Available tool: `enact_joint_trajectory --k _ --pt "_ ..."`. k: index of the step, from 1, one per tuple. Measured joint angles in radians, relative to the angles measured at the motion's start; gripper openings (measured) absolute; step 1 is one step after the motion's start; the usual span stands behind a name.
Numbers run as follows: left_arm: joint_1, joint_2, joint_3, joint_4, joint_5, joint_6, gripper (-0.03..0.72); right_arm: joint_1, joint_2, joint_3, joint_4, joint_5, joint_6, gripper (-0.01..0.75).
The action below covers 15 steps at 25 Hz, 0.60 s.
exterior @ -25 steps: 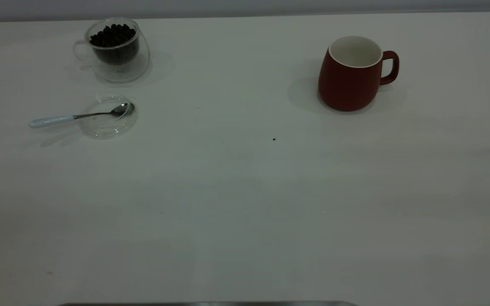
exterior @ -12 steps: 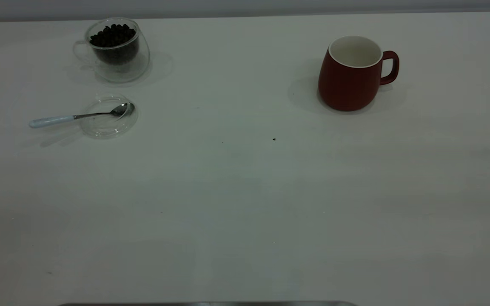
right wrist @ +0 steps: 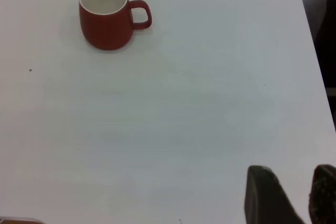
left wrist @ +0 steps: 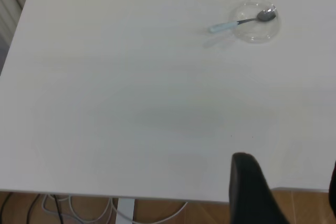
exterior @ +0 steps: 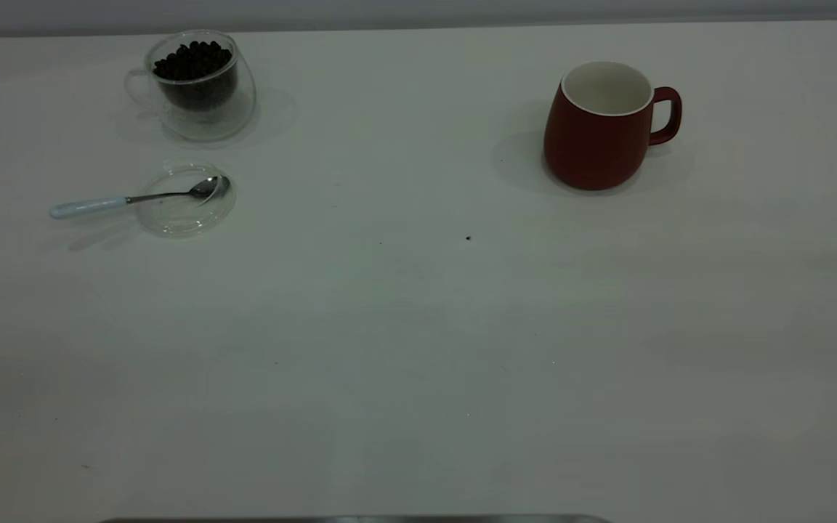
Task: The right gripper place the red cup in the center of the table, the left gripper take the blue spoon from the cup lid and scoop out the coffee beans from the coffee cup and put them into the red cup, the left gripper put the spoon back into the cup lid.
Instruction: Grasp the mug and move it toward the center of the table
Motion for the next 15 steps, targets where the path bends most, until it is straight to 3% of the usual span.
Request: enact_joint_trajectory --k 15 --pt "0.000 0.000 0.000 0.000 0.000 -0.001 0.422 0.000 0.000 0.000 0.000 0.000 0.015 0.242"
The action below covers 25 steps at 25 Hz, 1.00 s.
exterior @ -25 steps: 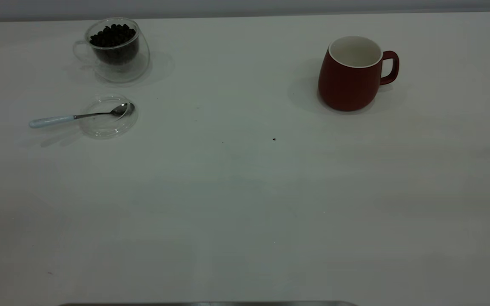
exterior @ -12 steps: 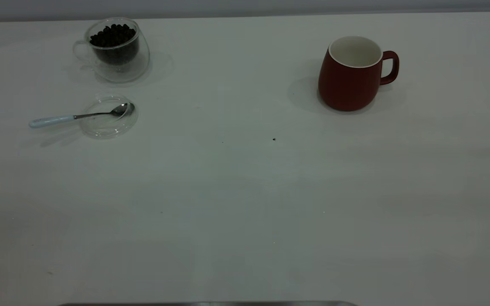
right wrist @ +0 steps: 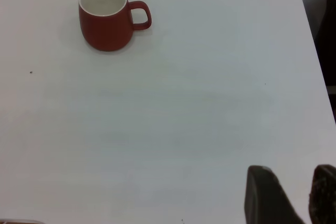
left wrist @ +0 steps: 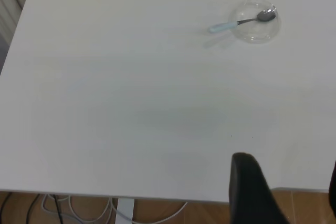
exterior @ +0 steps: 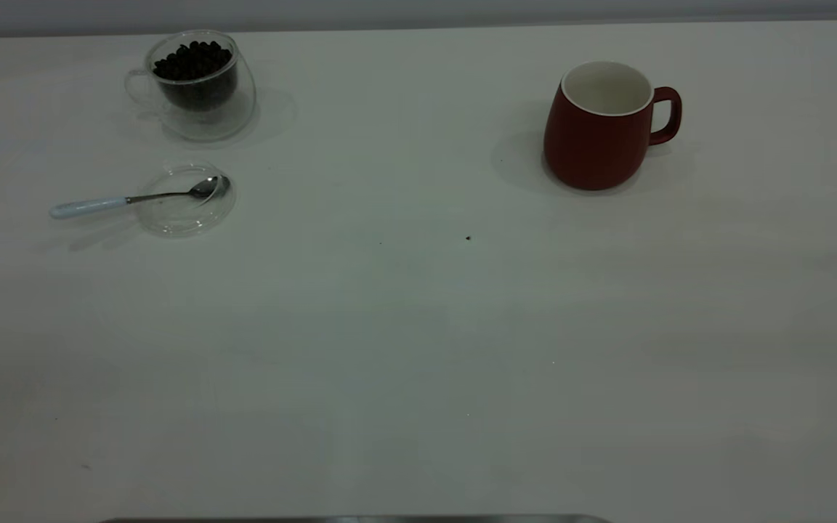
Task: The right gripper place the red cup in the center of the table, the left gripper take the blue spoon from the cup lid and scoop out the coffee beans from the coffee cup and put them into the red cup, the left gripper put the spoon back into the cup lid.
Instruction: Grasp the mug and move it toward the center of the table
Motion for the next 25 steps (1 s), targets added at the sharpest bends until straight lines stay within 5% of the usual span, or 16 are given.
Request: enact_joint_trajectory --k 8,16,21,25 --pt "0.000 0.000 0.000 0.000 0.000 0.000 0.422 0.000 0.000 0.000 0.013 -0.002 0.003 0.255" --pt "0.000 0.000 0.000 0.000 0.000 0.000 0.422 0.000 0.271 -0.006 0.090 -0.039 -0.029 0.512" --pt "0.000 0.000 0.000 0.000 0.000 0.000 0.422 0.000 0.557 -0.012 0.179 -0.252 -0.149 0.579" --pt "0.000 0.000 0.000 0.000 0.000 0.001 0.422 0.000 0.819 -0.012 0.346 -0.528 -0.283 0.583"
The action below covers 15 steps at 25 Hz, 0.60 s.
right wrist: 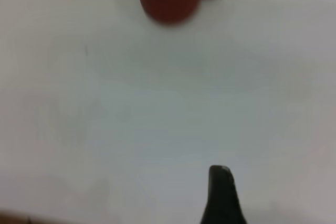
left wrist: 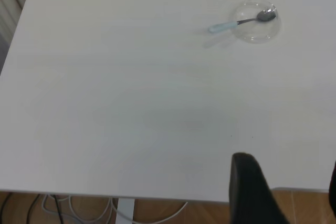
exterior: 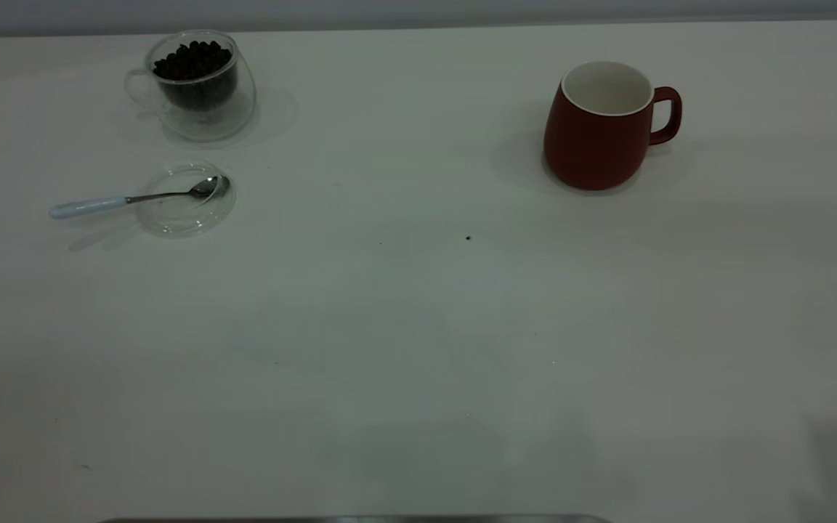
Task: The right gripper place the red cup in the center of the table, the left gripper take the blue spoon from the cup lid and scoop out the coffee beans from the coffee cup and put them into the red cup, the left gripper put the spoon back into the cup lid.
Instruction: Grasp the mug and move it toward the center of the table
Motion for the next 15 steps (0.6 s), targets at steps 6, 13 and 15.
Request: enact_joint_trajectory --k 6,13,15 --pt "0.000 0.000 0.000 0.000 0.000 0.001 0.422 0.001 0.368 -0.062 0.327 -0.272 -0.290 0.584" --pt "0.000 0.000 0.000 0.000 0.000 0.001 0.422 0.001 0.750 -0.298 0.728 -0.336 -0.438 0.584" --pt "0.000 0.000 0.000 0.000 0.000 0.001 0.422 0.001 0.860 -0.377 0.800 -0.341 -0.456 0.584"
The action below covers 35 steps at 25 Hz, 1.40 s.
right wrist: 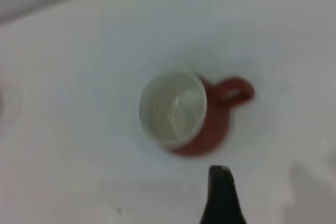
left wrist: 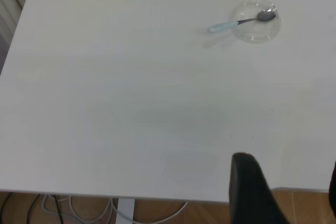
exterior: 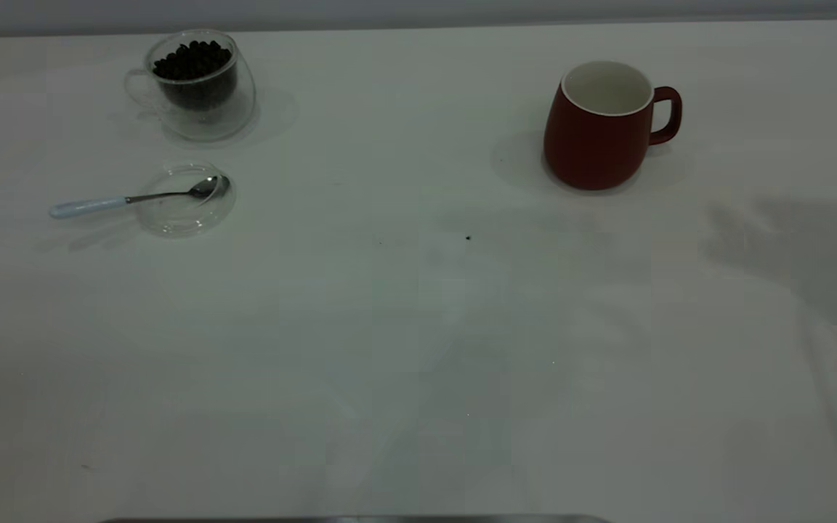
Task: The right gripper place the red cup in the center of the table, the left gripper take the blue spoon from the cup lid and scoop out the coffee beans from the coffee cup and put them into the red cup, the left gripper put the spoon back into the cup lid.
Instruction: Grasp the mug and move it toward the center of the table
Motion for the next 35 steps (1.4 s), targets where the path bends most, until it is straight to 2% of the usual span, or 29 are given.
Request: enact_joint_trajectory --k 8,12,14,21,35 --pt "0.000 0.000 0.000 0.000 0.000 0.000 0.422 0.000 0.377 -0.272 0.311 -0.011 0.023 0.584" --pt "0.000 0.000 0.000 0.000 0.000 0.000 0.422 0.000 0.496 -0.347 0.524 -0.025 0.038 0.584" --pt "0.000 0.000 0.000 0.000 0.000 0.000 0.422 0.000 0.546 -0.374 0.566 -0.038 0.057 0.584" --pt "0.000 0.000 0.000 0.000 0.000 -0.002 0.422 0.002 0.656 -0.454 0.587 -0.024 0.191 0.584" --pt "0.000 0.000 0.000 0.000 0.000 -0.002 0.422 0.069 0.727 -0.480 0.563 0.032 0.212 0.584"
